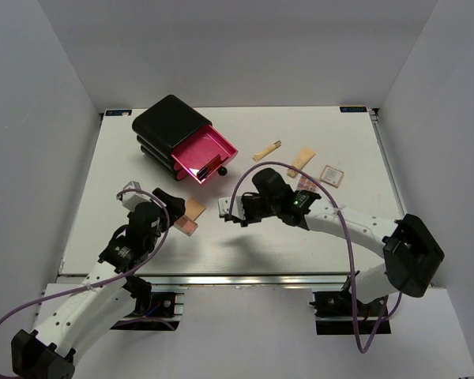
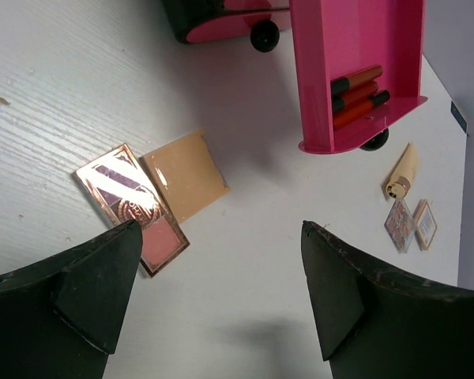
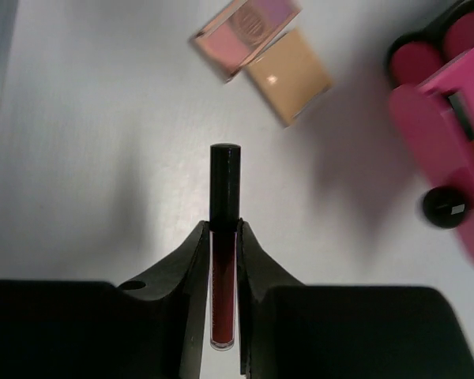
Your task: Organize the makeup
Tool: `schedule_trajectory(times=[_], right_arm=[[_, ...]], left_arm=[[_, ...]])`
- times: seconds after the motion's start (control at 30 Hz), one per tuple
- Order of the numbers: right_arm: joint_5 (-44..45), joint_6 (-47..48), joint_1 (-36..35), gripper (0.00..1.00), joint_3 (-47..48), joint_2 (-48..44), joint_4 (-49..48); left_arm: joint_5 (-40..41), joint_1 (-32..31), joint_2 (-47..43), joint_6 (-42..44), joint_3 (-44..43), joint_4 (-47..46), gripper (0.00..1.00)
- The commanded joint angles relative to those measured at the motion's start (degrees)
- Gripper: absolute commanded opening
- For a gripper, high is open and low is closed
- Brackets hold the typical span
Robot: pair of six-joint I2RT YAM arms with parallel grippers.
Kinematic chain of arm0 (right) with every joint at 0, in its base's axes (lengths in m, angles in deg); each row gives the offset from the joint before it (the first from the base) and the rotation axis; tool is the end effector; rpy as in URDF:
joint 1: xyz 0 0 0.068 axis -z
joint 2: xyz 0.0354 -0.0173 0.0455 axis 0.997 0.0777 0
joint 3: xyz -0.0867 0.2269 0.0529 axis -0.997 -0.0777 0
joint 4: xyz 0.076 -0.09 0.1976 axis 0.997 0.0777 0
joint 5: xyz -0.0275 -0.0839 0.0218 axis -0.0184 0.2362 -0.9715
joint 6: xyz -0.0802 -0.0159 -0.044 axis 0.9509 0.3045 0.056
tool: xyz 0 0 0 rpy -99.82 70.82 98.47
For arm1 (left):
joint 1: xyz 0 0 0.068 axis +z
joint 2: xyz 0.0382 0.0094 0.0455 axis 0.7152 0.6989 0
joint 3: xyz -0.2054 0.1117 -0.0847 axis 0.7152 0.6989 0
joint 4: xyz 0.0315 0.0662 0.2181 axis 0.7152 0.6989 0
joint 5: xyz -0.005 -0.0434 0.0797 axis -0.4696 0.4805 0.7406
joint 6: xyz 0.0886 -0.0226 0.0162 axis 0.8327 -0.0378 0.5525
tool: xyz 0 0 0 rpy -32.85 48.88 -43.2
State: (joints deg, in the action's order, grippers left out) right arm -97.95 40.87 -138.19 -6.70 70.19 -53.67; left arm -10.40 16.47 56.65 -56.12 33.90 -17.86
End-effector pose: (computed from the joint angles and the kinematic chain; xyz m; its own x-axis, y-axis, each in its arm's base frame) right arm 0.1735 0.2780 0.2112 0.4141 -0.5681 -0.7112 -0.8964 -0.1189 -0.4270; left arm 0.1688 -0.0550 0.2007 -0.3688 -0.6403 -0.6738 -0.2798 0.7678 -0.5764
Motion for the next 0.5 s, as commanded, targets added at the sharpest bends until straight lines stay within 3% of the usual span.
schedule_trajectory(times=[0.0,0.2,0.47], right_arm=[[-2.4,13.7,1.3,0.0,4.1,-0.1,-7.5],[-0.1,14.0,3.9,0.0,18.2,9.7,-12.7],[0.0,17.9,4.4,0.0,28.6,18.3,-13.4]], left_arm=[[-1.7,0.2,0.0,-2.6,1.3,-2.6,0.91],[-2.2,0.3,0.7,-3.6,1.7,-3.6,0.9],[-2.4,0.2,1.0,-2.9,1.3,-3.6,0.91]])
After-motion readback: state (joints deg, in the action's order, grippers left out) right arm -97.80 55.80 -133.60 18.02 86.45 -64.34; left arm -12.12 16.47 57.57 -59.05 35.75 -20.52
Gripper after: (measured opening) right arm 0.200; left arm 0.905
